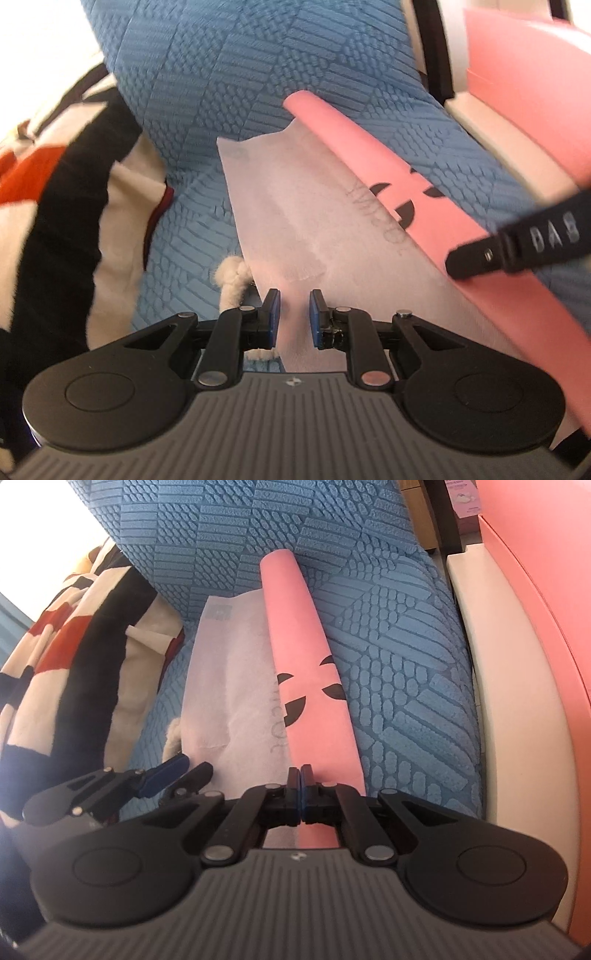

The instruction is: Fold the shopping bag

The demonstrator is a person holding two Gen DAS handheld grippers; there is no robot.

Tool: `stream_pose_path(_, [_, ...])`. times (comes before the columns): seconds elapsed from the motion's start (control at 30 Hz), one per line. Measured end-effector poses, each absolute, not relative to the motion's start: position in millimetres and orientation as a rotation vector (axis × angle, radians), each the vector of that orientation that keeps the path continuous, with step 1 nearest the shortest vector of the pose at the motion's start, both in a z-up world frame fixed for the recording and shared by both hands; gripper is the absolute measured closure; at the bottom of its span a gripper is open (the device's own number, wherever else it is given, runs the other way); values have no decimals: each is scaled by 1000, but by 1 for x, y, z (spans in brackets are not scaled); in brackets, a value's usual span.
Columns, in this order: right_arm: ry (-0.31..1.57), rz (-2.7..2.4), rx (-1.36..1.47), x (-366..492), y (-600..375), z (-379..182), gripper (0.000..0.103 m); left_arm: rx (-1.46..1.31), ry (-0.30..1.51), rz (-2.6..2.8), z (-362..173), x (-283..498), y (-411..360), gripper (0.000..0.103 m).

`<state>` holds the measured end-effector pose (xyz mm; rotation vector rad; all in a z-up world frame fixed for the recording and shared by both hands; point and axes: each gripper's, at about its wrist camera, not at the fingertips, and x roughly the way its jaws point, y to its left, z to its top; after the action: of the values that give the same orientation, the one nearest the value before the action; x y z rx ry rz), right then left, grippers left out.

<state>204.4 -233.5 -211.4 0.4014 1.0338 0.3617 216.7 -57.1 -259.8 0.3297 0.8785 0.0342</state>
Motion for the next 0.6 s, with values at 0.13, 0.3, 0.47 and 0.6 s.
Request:
stream_pose_path(0.13, [1023, 366, 345, 203, -228, -210, 103, 234, 899, 24, -255, 228, -45, 82])
stream_pose_path(0.3, [1016, 364, 340, 202, -227, -210, 103, 102, 892, -15, -249, 242, -32, 83])
stream_pose_path(0.47, [1012, 363, 322, 202, -224, -210, 103, -29, 885, -70, -243, 255, -22, 83])
stream_pose_path(0.6, [1010, 364, 326, 203, -223, -210, 103, -103, 847, -112, -236, 258, -19, 83])
